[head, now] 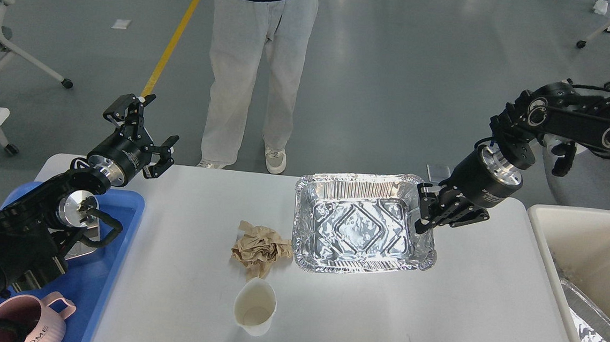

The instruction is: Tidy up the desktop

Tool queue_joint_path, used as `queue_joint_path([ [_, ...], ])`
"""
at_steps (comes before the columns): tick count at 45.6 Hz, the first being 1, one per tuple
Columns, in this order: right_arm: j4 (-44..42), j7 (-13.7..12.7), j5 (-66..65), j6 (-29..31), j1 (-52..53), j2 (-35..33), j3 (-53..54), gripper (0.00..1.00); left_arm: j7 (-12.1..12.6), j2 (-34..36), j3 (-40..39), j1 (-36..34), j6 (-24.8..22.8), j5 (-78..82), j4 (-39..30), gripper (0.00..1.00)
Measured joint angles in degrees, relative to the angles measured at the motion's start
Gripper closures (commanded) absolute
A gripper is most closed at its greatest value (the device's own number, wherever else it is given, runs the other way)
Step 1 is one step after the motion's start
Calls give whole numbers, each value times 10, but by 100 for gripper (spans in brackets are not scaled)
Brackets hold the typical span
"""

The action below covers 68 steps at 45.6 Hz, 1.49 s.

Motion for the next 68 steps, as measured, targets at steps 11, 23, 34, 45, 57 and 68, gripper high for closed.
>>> queue_joint_path([
  [11, 1, -1, -1, 0, 1, 4, -13, 100, 0, 1, 0, 15, -2, 0, 1, 2],
  [23, -4, -1, 5, 0, 4, 15, -15, 100, -32, 6, 0, 42, -2, 0, 2, 2],
  [34, -8, -1, 5, 0, 9, 23, -16, 100, -125, 21, 1, 64, 5, 53, 2, 3],
  [45, -10, -1, 7, 0, 14, 29, -15, 100, -145, 18, 16, 75, -20, 70, -20, 3],
  [57, -10, -1, 4, 0, 15, 29, -15, 100, -152, 55, 86, 77, 32, 199, -25, 3],
  [68, -10, -1, 3, 0, 16, 36, -15, 100, -142, 107, 152, 54, -10, 255, -33, 3],
])
